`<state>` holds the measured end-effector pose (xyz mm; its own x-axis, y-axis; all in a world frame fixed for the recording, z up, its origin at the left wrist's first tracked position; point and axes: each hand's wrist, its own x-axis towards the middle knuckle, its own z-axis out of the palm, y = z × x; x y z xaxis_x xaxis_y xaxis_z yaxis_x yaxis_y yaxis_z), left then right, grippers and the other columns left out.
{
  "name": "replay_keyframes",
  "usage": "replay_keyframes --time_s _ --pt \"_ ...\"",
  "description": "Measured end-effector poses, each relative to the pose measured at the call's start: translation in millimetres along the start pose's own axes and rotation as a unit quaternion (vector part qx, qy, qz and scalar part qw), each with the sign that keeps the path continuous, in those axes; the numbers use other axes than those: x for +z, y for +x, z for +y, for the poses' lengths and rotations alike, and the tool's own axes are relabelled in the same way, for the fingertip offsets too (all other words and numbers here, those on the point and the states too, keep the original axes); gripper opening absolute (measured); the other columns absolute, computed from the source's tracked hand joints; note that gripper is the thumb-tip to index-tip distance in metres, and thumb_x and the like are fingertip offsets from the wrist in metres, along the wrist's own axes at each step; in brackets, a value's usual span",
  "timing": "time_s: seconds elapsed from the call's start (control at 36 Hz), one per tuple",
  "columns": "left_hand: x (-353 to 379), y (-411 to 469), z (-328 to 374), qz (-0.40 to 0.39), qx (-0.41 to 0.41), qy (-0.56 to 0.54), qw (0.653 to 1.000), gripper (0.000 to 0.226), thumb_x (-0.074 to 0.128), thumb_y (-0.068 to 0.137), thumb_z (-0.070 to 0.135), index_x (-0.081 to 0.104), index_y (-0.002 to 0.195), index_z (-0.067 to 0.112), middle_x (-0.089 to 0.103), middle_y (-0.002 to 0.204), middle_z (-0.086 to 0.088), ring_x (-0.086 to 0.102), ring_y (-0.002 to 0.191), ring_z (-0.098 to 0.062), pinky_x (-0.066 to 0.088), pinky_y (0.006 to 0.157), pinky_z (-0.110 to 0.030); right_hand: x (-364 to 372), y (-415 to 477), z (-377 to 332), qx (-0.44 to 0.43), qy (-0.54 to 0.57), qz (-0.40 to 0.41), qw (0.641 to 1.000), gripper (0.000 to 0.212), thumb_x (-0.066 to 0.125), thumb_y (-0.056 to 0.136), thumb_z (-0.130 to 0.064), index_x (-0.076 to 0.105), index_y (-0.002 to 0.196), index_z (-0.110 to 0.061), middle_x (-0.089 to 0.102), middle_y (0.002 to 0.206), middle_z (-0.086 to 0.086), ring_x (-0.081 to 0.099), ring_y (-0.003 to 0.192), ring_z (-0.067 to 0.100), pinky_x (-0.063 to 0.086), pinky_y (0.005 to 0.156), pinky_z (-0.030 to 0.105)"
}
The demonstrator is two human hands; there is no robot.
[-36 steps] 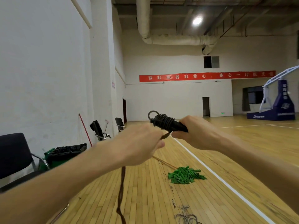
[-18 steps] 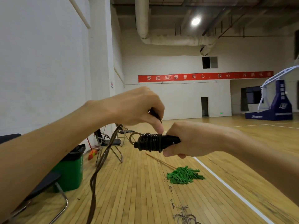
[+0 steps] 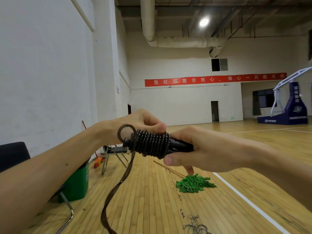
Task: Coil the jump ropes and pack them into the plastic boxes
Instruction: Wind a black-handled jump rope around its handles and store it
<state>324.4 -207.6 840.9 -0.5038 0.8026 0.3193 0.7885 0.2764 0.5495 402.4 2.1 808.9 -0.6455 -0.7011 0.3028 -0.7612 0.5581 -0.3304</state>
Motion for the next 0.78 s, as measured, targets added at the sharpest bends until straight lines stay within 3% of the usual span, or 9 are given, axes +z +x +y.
replay_keyframes --time_s 0.14,0.22,0.28,0.31,0.36,0.47,0.53,0.64,0.78 --pt "10 6 -10 0.001 -0.042 -0.040 0.998 0.055 0.074 0.055 0.082 0.074 0.062 0.027 0.063 0.053 0.006 0.056 0.043 0.000 0.040 0.041 -0.012 1 -1 3 -0.008 0.026 -0.003 1.000 0.008 0.061 0.099 -0.020 0.057 0.096 -0.025 0.065 0.076 -0.013 0.067 0.065 0.011 0.057 0.059 0.027" --pt "21 -2 -25 -0.038 -0.027 -0.165 0.985 0.066 0.060 0.081 0.072 0.070 0.090 0.007 0.063 0.070 -0.013 0.059 0.059 -0.019 0.052 0.056 -0.017 2 0 5 -0.023 0.014 0.022 0.999 0.005 0.062 0.098 -0.023 0.061 0.103 -0.024 0.064 0.078 -0.002 0.061 0.063 0.015 0.056 0.061 0.035" --pt "28 -12 -31 -0.025 -0.062 -0.233 0.970 0.072 0.056 0.089 0.063 0.054 0.109 -0.007 0.046 0.067 -0.023 0.043 0.063 -0.025 0.055 0.072 -0.027 4 4 6 -0.028 0.015 0.066 0.997 0.002 0.064 0.096 -0.027 0.064 0.098 -0.028 0.064 0.074 -0.005 0.059 0.061 0.020 0.053 0.060 0.033" --pt "35 -15 -30 -0.011 -0.065 -0.259 0.964 0.059 0.054 0.092 0.054 0.052 0.110 -0.003 0.039 0.059 -0.014 0.038 0.058 -0.022 0.053 0.071 -0.028 5 6 8 -0.026 0.007 0.095 0.995 0.001 0.065 0.095 -0.027 0.065 0.096 -0.026 0.064 0.071 -0.003 0.057 0.059 0.018 0.050 0.057 0.030" --pt "48 -19 -26 0.025 -0.078 -0.335 0.939 0.028 0.052 0.094 0.036 0.053 0.084 0.010 0.027 0.053 0.006 0.028 0.050 -0.010 0.045 0.055 -0.023 7 11 13 -0.009 -0.009 0.138 0.990 0.007 0.067 0.095 -0.025 0.067 0.095 -0.019 0.061 0.065 0.002 0.051 0.053 0.006 0.045 0.053 0.024" --pt "63 -15 -25 0.103 -0.133 -0.415 0.894 0.037 0.042 0.099 0.040 0.043 0.068 0.021 0.019 0.053 0.009 0.017 0.047 -0.007 0.023 0.037 -0.018 10 23 23 0.054 -0.017 0.191 0.980 0.015 0.068 0.094 -0.026 0.066 0.089 -0.012 0.062 0.063 -0.004 0.052 0.053 0.003 0.049 0.056 0.026" --pt "69 -15 -27 0.097 -0.163 -0.421 0.887 0.042 0.035 0.104 0.046 0.045 0.073 0.020 0.020 0.055 0.008 0.019 0.045 -0.008 0.021 0.036 -0.018 6 27 31 0.084 -0.043 0.230 0.969 0.018 0.067 0.094 -0.028 0.066 0.089 -0.010 0.065 0.070 0.002 0.053 0.055 0.008 0.051 0.058 0.032" --pt "81 -16 -27 0.086 -0.201 -0.372 0.902 0.043 0.032 0.106 0.049 0.045 0.078 0.019 0.022 0.057 0.007 0.020 0.047 -0.008 0.018 0.040 -0.020 1 27 44 0.116 -0.028 0.261 0.958 0.020 0.068 0.095 -0.026 0.064 0.081 -0.012 0.061 0.062 -0.001 0.048 0.043 0.002 0.041 0.043 0.015" --pt "86 -14 -19 0.093 -0.232 -0.132 0.959 0.042 0.027 0.107 0.049 0.045 0.085 0.016 0.032 0.056 0.008 0.025 0.048 -0.009 0.022 0.044 -0.021 7 30 56 0.157 -0.093 0.221 0.958 0.020 0.065 0.097 -0.028 0.064 0.087 -0.011 0.069 0.079 0.009 0.051 0.055 0.014 0.039 0.048 0.020"
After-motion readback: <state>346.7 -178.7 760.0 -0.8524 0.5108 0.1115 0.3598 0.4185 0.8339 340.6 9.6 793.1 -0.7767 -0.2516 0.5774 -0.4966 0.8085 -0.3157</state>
